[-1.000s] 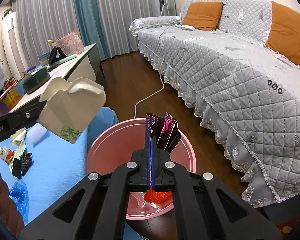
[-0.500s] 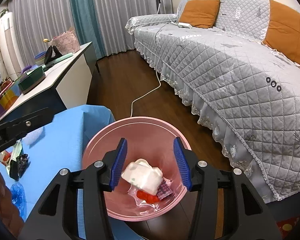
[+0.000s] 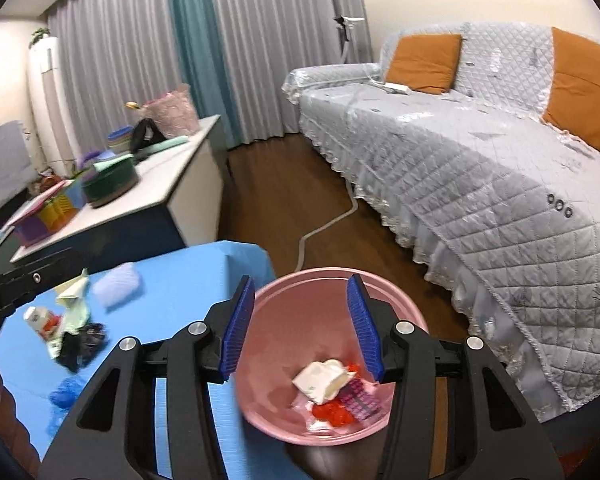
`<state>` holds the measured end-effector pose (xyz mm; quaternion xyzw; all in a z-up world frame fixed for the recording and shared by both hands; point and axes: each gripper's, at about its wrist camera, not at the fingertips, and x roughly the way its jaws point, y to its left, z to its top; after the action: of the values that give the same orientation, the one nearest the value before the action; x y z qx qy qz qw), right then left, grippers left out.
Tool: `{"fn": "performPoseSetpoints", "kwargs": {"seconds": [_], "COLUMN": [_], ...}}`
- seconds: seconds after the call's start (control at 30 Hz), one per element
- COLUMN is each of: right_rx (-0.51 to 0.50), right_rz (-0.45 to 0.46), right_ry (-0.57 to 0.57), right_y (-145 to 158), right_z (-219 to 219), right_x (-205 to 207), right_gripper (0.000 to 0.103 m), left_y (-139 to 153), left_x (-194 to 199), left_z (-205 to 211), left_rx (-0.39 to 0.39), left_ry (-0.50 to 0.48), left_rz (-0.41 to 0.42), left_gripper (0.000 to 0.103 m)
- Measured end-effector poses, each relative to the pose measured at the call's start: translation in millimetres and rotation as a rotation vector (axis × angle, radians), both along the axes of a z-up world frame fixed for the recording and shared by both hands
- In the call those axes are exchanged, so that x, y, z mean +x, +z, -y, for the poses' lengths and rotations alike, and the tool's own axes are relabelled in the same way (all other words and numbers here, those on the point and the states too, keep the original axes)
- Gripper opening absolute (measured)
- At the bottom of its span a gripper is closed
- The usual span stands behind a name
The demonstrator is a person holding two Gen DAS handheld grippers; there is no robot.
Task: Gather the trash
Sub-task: 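Return both tools to the table and close right tool on blue plastic bag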
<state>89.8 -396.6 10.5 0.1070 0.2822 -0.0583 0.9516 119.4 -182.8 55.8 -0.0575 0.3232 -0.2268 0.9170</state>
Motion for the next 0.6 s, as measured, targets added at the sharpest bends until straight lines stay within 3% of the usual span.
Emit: {"fn": "performPoseSetpoints", "kwargs": {"seconds": [0.6], "right_rx": [0.092], "right_rz": [0.006], "right_ry": [0.214], "right_y": [12.2], "right_z": [-96.2], "right_x": [-23.8], "right_gripper": [0.049], "left_y": [35.7], "left_x": [-59.8], "left_z": [-138.5], "left_rx": [0.039], "left_ry": [0.200], "left_rz": [0.084], "left_gripper": [0.034]}}
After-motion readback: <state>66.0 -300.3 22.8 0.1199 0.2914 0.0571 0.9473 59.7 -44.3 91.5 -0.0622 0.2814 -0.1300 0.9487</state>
